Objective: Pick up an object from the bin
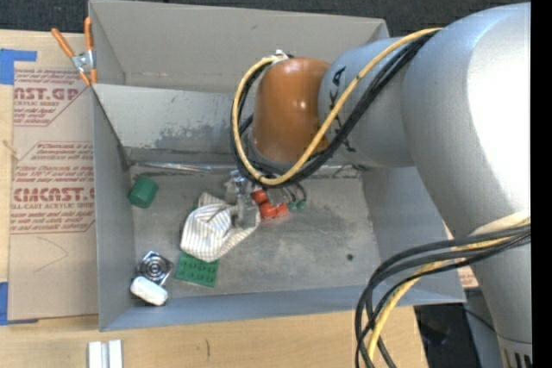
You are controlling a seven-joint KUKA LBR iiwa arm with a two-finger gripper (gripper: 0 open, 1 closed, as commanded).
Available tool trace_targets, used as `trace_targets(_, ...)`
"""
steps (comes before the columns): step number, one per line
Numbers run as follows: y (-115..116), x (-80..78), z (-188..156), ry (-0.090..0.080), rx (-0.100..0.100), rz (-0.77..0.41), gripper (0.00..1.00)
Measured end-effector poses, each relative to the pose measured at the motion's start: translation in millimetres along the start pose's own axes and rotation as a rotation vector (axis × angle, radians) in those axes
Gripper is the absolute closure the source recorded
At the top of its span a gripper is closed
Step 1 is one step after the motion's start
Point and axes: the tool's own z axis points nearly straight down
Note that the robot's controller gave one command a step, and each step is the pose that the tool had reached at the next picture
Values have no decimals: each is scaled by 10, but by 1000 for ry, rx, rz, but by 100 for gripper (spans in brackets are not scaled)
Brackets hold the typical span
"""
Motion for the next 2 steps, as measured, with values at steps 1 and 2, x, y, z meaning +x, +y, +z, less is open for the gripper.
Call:
trace_targets(1,-15,-15,46,-2,-2,-148,100)
trace_targets(2,36,217,50,-10,-1,-91,100)
